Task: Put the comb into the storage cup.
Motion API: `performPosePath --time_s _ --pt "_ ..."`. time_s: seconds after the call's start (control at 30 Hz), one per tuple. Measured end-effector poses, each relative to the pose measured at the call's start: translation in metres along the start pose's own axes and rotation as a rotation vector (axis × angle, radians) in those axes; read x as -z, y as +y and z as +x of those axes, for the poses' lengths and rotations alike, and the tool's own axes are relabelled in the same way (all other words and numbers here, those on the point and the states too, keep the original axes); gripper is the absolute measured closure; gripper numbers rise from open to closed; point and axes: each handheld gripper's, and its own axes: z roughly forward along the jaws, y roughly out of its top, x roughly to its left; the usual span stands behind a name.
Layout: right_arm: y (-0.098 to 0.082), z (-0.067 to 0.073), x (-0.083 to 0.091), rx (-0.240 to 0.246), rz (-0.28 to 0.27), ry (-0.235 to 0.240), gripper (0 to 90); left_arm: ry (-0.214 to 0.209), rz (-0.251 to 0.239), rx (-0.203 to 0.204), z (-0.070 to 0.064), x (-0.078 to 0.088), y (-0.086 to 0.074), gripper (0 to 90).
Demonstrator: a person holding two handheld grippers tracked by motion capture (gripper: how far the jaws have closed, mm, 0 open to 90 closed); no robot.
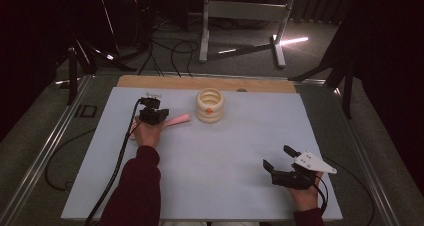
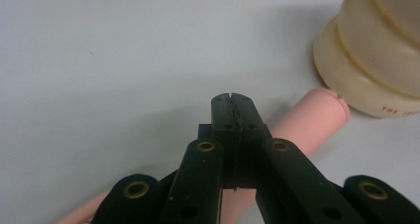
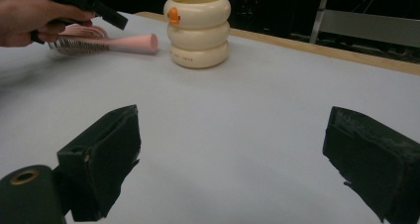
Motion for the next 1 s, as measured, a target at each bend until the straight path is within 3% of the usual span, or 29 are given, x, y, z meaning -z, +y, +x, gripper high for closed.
performPosePath --time_s 0.3,0.63,0.87,1.0 --pt "0.000 -0.001 0.002 -0.010 -0.009 -0.001 7.8 0.004 0.072 0.011 -0.004 -0.012 -0.003 90.0" --pt "0.001 0.000 0.002 -0.010 -0.008 0.004 7.8 0.007 0.102 0.022 -0.006 -0.004 -0.012 90.0" --pt "0.001 0.000 0.002 -0.008 -0.009 0.004 7.8 -0.015 0.100 0.019 -0.007 0.007 -0.018 90.0" --pt "0.001 0.000 0.003 -0.009 -0.010 0.008 7.8 -0.062 0.102 0.036 -0.003 0.013 -0.023 90.0"
